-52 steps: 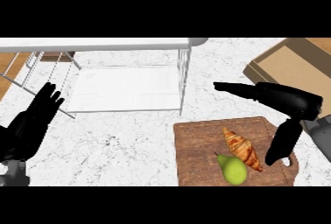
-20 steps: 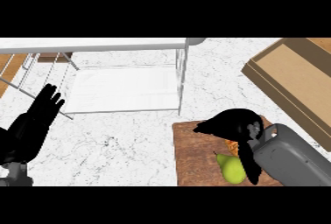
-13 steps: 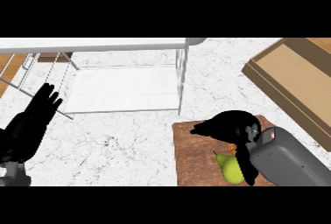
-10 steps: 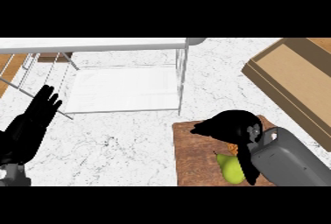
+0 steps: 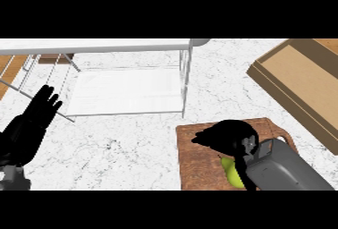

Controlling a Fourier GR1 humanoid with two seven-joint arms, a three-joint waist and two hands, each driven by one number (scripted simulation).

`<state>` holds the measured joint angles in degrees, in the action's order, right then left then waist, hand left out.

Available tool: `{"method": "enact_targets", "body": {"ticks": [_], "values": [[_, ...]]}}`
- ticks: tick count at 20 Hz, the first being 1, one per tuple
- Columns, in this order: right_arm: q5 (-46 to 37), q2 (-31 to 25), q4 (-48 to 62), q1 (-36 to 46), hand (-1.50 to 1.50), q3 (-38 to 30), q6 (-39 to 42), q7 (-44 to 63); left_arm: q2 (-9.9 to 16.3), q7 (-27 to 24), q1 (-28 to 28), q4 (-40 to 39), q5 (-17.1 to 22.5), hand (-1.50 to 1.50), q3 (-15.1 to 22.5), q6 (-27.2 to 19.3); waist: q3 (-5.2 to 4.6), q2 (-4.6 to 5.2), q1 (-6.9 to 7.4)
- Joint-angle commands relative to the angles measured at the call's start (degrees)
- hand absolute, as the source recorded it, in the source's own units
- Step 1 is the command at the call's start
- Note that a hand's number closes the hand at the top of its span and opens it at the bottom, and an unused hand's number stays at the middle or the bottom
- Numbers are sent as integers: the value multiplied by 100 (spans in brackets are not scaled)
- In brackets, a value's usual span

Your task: Pick the pear from the cutting board and place it in the cardboard box

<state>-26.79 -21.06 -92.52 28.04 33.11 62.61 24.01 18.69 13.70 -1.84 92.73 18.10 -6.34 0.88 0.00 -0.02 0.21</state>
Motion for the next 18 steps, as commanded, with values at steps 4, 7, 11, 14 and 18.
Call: {"method": "enact_targets", "body": {"ticks": [4, 7, 11, 14, 18], "values": [[-767, 43, 513, 99, -150, 149, 87, -413, -61, 106, 110, 179, -3, 0, -166, 144, 1, 3, 26], [-875, 594, 351, -33, -150, 114, 316, 113, -211, 326, -55, 223, -157, 0, -72, -42, -1, -3, 0], [-1307, 42, 536, -227, -150, 304, -39, -695, -445, 205, 182, 473, -439, 0, 93, -136, 2, 1, 10], [-1544, 122, 519, -420, -150, 356, -163, -908, -337, 276, -173, 83, -226, 0, -170, 104, 1, 2, -8], [-1752, 469, 779, -180, -150, 261, 165, -904, -288, 44, 16, -64, -254, 0, -338, 361, -1, 1, 0]]}}
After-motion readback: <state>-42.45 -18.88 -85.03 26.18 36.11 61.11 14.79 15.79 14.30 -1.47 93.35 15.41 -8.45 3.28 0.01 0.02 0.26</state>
